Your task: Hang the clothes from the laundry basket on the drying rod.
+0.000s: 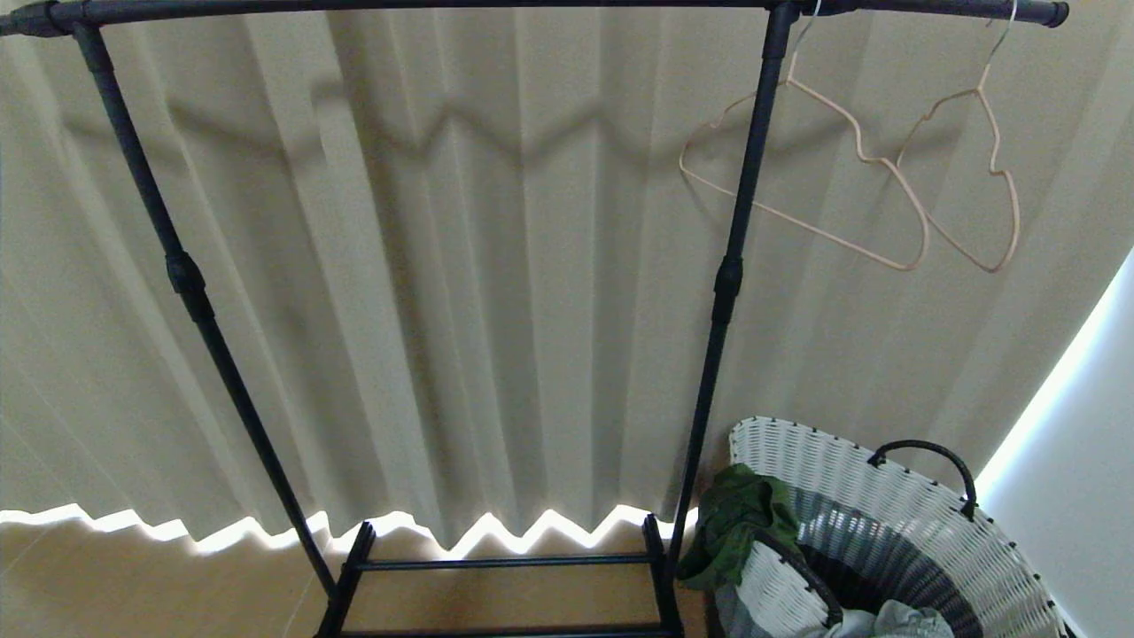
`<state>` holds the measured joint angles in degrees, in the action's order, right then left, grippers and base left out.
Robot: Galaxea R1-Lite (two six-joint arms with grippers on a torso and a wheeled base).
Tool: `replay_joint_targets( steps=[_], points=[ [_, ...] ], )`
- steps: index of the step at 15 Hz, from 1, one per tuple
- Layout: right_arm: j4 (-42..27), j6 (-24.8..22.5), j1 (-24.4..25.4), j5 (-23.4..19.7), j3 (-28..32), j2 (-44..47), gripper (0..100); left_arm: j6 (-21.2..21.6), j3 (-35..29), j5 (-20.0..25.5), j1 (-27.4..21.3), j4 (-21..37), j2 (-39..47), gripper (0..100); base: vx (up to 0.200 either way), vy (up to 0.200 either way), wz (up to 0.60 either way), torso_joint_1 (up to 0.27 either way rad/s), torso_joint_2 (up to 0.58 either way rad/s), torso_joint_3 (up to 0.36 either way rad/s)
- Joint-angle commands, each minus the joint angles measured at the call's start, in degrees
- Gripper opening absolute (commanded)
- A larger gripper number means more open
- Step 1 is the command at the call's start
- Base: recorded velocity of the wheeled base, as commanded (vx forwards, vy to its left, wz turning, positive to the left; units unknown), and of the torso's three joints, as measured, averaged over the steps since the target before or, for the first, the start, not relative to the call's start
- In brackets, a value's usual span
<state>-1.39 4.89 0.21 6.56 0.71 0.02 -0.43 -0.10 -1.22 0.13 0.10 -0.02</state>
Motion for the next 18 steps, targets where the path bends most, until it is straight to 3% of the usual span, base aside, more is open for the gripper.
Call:
replay_joint_targets(
  steps=[1, 7, 10, 11, 13, 18],
  points=[
    [-0.02, 0.21, 0.06, 0.12, 0.0, -0.02, 100, -0.01, 0.01, -0.01, 0.04, -0.01, 0.02, 100, 0.0, 0.0, 0.0, 0.0, 0.0, 0.0],
    [0.16, 0.39, 0.06, 0.12, 0.0, -0.02, 100, -0.01, 0.01, -0.01, 0.04, -0.01, 0.02, 100, 0.0, 0.0, 0.0, -0.01, 0.2, 0.181],
    [-1.42, -3.04, 0.58, -1.37, 1.84, 2.17, 100, -0.01, 0.01, -0.01, 0.04, -0.01, 0.02, 100, 0.0, 0.0, 0.0, -0.001, 0.02, 0.015],
    [-2.74, -6.12, 1.9, -1.55, 4.57, 6.3, 100, -0.01, 0.01, -0.01, 0.04, -0.01, 0.02, 100, 0.0, 0.0, 0.0, 0.0, 0.0, 0.0],
    [-4.85, -7.09, 4.63, -1.37, 10.02, 19.31, 100, -0.1, 0.01, -0.01, 0.04, -0.01, 0.02, 100, 0.0, 0.0, 0.0, 0.0, 0.0, 0.0],
    [-4.76, -15.26, 4.19, -0.93, 11.86, 49.63, 100, -0.19, 0.01, -0.01, 0.04, -0.01, 0.02, 100, 0.0, 0.0, 0.0, 0.0, 0.0, 0.0]
  ],
)
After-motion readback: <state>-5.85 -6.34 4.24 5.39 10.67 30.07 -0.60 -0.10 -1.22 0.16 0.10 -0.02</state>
